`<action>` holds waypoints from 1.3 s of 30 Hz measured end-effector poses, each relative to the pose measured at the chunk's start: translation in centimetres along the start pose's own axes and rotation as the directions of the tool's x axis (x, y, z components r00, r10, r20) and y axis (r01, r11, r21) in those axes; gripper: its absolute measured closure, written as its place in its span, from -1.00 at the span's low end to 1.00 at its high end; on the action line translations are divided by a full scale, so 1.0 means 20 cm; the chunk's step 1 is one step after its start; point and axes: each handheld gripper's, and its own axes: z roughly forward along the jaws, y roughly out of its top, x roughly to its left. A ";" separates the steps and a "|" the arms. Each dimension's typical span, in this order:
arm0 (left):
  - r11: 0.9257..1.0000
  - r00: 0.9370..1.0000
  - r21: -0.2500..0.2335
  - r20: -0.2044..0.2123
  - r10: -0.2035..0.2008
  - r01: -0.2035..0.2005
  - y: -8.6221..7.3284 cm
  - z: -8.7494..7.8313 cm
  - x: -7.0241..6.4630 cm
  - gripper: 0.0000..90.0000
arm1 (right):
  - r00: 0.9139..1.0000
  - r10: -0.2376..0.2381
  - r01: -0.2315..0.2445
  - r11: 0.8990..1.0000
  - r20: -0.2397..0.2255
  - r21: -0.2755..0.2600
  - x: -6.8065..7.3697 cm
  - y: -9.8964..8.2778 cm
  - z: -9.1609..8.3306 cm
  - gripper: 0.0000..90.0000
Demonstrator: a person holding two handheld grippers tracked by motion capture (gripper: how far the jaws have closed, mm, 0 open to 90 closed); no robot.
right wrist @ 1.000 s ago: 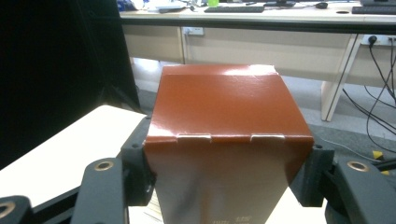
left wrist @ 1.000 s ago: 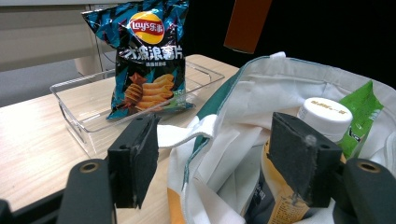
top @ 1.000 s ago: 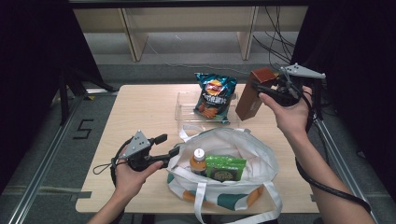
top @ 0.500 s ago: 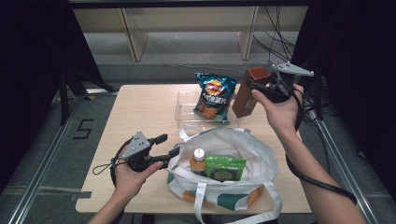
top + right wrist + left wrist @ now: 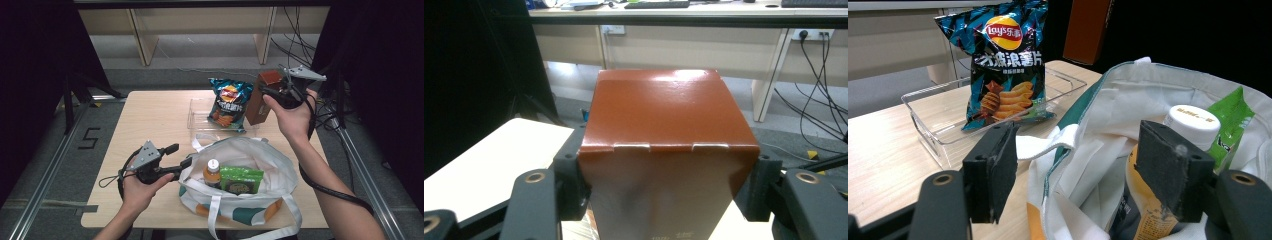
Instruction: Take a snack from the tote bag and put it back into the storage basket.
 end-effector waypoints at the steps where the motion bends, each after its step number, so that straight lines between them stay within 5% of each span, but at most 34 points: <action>1: 1.000 1.000 0.000 0.000 0.005 -0.005 0.00 0.00 0.00 -0.28 | 1.000 0.001 -0.001 1.000 0.000 -0.002 0.00 0.00 0.00 -0.14; 39: 1.000 1.000 -0.003 -0.001 -0.005 0.005 0.00 0.00 0.00 -0.28 | 0.997 0.013 -0.015 1.000 0.073 0.020 0.06 -0.05 0.19 -0.14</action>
